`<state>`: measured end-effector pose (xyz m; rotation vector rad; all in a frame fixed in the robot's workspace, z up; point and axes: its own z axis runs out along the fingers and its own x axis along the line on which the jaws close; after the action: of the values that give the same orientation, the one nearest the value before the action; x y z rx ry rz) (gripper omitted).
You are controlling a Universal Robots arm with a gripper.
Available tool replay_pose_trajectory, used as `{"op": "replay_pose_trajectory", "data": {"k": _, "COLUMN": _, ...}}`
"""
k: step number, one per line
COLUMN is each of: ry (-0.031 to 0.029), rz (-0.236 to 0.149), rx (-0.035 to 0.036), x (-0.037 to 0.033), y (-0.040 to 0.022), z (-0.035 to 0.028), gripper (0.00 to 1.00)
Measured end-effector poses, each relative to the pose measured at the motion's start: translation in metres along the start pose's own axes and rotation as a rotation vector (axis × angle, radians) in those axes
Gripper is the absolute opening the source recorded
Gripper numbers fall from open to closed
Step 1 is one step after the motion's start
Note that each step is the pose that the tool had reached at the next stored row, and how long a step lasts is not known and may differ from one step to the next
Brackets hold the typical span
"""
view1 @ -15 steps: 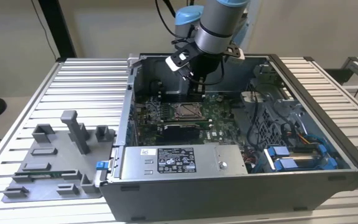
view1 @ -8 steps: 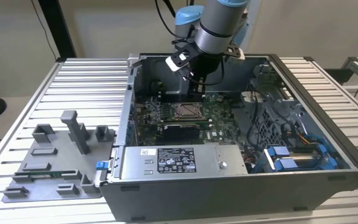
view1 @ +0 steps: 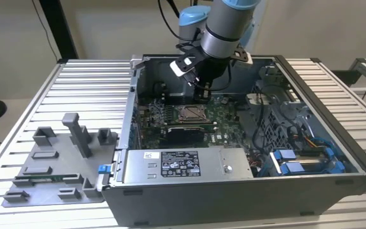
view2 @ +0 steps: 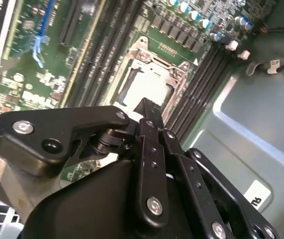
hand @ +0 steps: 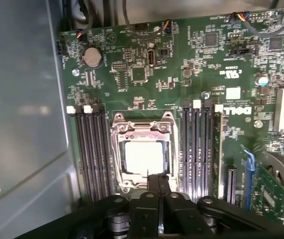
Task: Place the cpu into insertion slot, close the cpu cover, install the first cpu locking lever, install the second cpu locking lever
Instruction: 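Install the first cpu locking lever, then install the second cpu locking lever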
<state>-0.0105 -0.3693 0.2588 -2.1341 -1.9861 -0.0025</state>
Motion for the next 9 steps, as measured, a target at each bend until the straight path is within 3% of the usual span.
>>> {"op": "replay_pose_trajectory", "data": {"k": 9, "ry": 0.0037, "rz": 0.021, "rx": -0.0044, "x": -0.0058, "y": 0.0002, "z": -0.0019, "gripper": 0.0}}
